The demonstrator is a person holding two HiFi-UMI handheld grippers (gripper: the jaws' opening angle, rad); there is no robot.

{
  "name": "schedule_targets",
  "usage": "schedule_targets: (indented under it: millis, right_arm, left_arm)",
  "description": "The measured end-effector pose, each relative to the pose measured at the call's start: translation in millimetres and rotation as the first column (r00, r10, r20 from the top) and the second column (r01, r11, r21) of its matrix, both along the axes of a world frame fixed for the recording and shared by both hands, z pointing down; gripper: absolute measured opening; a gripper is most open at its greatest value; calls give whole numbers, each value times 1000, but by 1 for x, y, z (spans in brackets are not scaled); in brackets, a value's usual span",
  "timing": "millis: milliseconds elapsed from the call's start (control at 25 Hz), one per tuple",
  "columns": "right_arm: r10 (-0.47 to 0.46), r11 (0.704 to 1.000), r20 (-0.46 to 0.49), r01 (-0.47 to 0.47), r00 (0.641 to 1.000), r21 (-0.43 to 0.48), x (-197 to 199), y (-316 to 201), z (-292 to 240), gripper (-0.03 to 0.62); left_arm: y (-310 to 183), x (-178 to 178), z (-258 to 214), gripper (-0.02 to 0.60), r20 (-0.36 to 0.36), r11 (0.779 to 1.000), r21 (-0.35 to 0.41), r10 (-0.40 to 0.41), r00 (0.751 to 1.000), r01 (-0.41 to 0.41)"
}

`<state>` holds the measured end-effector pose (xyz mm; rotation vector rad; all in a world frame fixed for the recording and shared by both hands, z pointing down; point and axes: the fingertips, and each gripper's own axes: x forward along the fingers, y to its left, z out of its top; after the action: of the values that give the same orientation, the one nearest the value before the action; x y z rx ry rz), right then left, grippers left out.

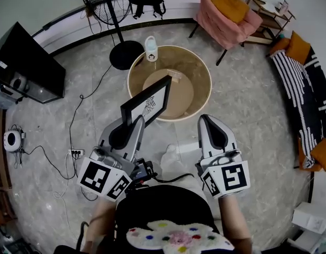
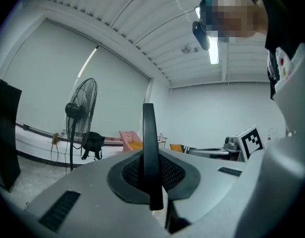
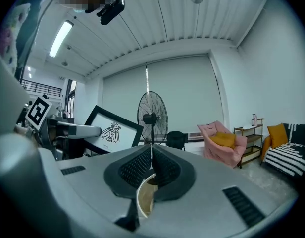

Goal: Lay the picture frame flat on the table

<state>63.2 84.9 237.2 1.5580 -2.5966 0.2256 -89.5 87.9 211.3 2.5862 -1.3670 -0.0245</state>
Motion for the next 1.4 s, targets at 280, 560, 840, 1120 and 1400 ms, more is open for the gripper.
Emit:
schedule_targets:
  millis: [280,560,840,1120,1400]
  right_arm:
    - [-51,999,5,51,999,-10,32,-61,-4,37]
    - [-38,999,-32,38,999,-11,41,-81,1,37]
    - [-9,1000,0,9,1000,-25,39,-101,-1,37]
    - [13,998,-32,-15,999,-67,40,-118,5,37]
    - [8,1000,30,-7,1000,-20,22,-138,-5,38]
  left_arm:
    - [-55,32,-8,29,1,999,1,-41,999,41]
    - [-77,42,-5,29,0,999,-15,-29,1000,29]
    - [-104,44,1,29,-27,999,-39,0,1000,-1]
    - [-127,45,-1,29,-49,999,-38,36,998,-38]
    - [-143,38,-3,29,-76,996,-32,83,994,-86]
